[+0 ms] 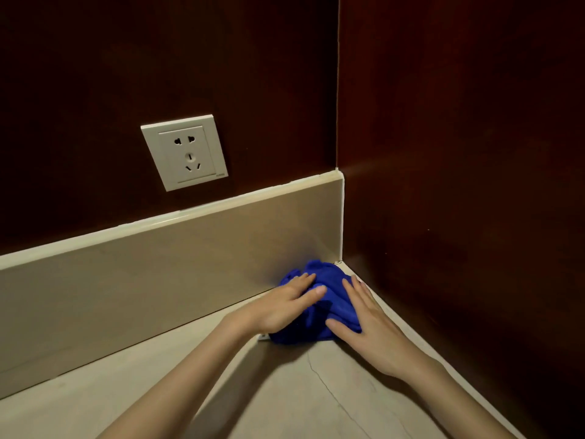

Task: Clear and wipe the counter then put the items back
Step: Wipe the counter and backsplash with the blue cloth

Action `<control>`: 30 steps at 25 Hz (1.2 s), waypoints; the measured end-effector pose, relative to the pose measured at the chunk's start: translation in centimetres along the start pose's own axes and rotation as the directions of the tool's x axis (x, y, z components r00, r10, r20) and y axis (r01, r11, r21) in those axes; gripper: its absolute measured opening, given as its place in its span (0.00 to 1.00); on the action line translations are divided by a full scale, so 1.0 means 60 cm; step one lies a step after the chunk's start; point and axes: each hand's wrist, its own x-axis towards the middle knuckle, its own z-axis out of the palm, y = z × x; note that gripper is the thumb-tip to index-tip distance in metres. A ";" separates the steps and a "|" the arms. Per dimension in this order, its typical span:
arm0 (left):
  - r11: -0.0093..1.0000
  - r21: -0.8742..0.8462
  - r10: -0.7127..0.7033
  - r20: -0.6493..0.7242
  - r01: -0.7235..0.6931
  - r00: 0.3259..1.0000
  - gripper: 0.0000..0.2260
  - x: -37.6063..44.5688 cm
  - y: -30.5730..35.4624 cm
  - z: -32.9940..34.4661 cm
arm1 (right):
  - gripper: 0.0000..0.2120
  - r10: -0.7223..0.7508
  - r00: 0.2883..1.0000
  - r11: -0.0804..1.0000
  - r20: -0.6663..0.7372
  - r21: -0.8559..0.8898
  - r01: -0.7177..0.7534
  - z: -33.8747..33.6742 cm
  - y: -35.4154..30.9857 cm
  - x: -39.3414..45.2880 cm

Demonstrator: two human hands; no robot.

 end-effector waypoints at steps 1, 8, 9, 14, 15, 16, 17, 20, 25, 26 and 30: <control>1.000 0.004 -0.008 -0.037 0.008 0.999 0.28 0.005 0.002 0.012 | 0.40 -0.014 1.000 1.000 -0.004 -0.012 0.014 0.005 -0.001 -0.005; 0.984 0.179 -0.014 -0.056 0.024 0.998 0.28 0.079 0.012 0.021 | 0.43 0.001 1.000 0.999 -0.018 -0.052 -0.002 0.007 -0.022 -0.010; 0.975 0.219 -0.031 -0.048 0.040 0.998 0.29 0.090 0.017 0.020 | 0.44 0.009 1.000 0.998 -0.018 -0.055 -0.010 0.006 -0.024 -0.011; 0.921 0.378 -0.059 -0.100 0.093 0.993 0.30 0.121 0.022 0.028 | 0.44 0.039 0.999 0.992 0.015 -0.117 -0.037 0.003 -0.024 -0.036; 0.924 0.374 -0.038 -0.113 0.078 0.993 0.29 0.120 0.022 0.034 | 0.44 0.042 0.999 0.992 0.024 -0.119 -0.039 0.001 -0.024 -0.044; 0.929 0.365 -0.010 -0.123 0.055 0.992 0.27 0.119 0.022 0.039 | 0.44 0.047 0.998 0.992 0.033 -0.121 -0.043 0.001 -0.023 -0.049; 0.936 0.351 0.026 -0.128 0.021 0.991 0.26 0.118 0.023 0.043 | 0.44 0.051 0.998 0.991 0.041 -0.126 -0.046 0.001 -0.024 -0.053; 0.944 0.313 0.141 -0.108 -0.101 0.984 0.25 0.122 0.025 0.042 | 0.46 0.052 0.997 0.989 0.053 -0.138 -0.044 0.006 -0.033 -0.052; 0.928 0.355 0.172 -0.150 -0.110 0.974 0.26 0.121 0.024 0.037 | 0.47 0.044 0.996 0.992 0.082 -0.121 -0.034 0.001 -0.035 -0.042; 0.911 0.408 0.152 -0.191 -0.063 0.970 0.25 0.113 0.024 0.038 | 0.48 0.033 0.995 0.993 0.096 -0.117 -0.022 0.003 -0.036 -0.046; 0.866 0.496 0.062 -0.217 0.055 0.974 0.24 0.098 0.031 0.051 | 0.49 -0.017 0.991 0.992 0.131 -0.120 0.033 0.025 -0.049 -0.064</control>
